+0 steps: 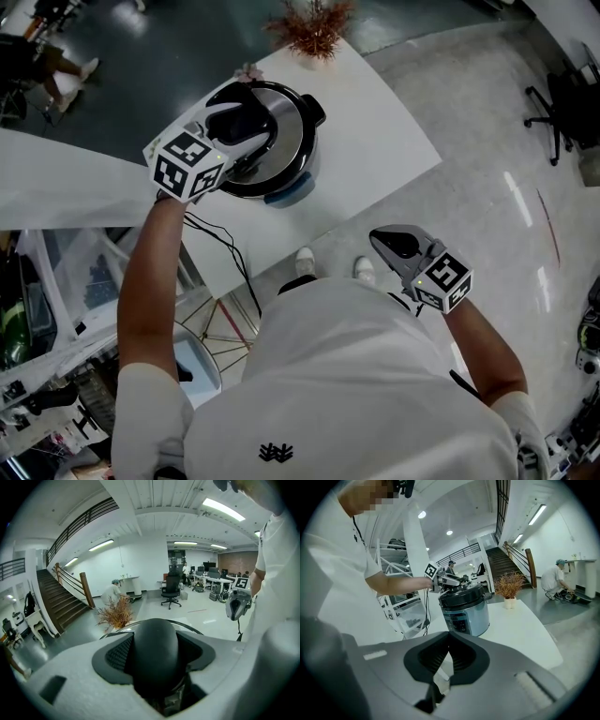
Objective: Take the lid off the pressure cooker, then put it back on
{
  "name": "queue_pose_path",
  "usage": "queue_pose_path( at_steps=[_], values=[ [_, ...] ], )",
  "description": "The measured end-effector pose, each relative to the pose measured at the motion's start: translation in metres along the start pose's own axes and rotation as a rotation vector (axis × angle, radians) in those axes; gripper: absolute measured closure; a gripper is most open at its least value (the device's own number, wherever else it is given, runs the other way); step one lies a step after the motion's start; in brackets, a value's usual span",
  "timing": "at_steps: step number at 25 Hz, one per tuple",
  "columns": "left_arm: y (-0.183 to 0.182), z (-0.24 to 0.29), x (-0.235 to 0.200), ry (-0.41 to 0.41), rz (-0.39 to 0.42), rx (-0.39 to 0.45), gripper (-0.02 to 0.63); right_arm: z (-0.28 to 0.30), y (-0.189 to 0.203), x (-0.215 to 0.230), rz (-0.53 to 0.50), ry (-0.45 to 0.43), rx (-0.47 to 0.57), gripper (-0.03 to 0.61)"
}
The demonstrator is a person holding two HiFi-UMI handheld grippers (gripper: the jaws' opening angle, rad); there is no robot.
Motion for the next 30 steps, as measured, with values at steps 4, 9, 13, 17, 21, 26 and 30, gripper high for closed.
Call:
queue_pose_path(
  at_steps=[4, 9, 13, 17, 21, 26, 30],
  values=[
    [0.002, 0.002, -0.001, 0.007, 0.014, -0.005, 0.327, -0.001, 0.001, 0.000, 0.002, 0.000, 0.000, 0.565],
    [0.004, 0.004, -0.004, 0.031, -0.003, 0.002, 0.327, 0.001, 0.002, -0.001, 0.004, -0.002, -0.006, 0.565],
    [0.006, 0.005, -0.007, 0.044, -0.022, 0.006, 0.327, 0.002, 0.000, -0.002, 0.006, 0.000, -0.005, 0.565],
    [0.005, 0.006, -0.008, 0.059, -0.020, 0.006, 0.327, 0.002, 0.003, -0.001, 0.008, -0.001, -0.016, 0.565],
    [0.005, 0.007, -0.010, 0.063, -0.022, 0.013, 0.327, 0.005, 0.001, -0.001, 0.006, -0.004, -0.015, 0.565],
    [0.004, 0.006, -0.010, 0.041, -0.032, 0.030, 0.324, 0.007, -0.001, -0.002, 0.001, -0.011, -0.015, 0.565],
    [0.004, 0.007, -0.009, 0.035, -0.022, 0.036, 0.323, 0.008, -0.001, -0.003, -0.005, -0.021, -0.016, 0.565]
  ],
)
Point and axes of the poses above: the fingertips, and each gripper's own axes: z forward along the fingers, x to its right, y out of its underside, the point moved 1 cm from there along -z, backward along the fingers, and after that the axes turned 11 degrees about -z, right-handed, at the moved point
